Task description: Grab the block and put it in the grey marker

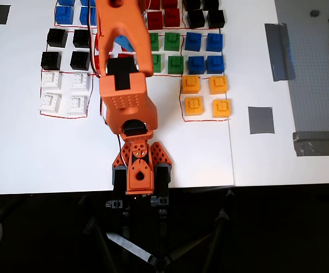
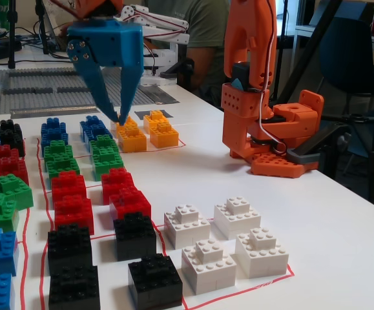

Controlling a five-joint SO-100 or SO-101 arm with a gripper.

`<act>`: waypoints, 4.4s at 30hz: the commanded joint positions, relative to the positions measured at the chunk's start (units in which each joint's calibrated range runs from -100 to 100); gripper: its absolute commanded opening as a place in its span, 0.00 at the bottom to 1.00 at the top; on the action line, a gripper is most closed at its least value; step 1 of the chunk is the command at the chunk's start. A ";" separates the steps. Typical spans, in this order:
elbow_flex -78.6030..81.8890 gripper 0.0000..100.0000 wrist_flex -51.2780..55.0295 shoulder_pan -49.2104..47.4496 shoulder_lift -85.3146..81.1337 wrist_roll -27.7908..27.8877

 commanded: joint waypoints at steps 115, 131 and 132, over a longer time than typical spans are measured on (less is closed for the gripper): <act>15.84 0.22 -36.14 -29.84 6.70 -10.40; 13.21 0.00 -35.41 -30.00 1.52 -6.11; 12.30 0.00 -34.02 -30.17 0.22 -5.96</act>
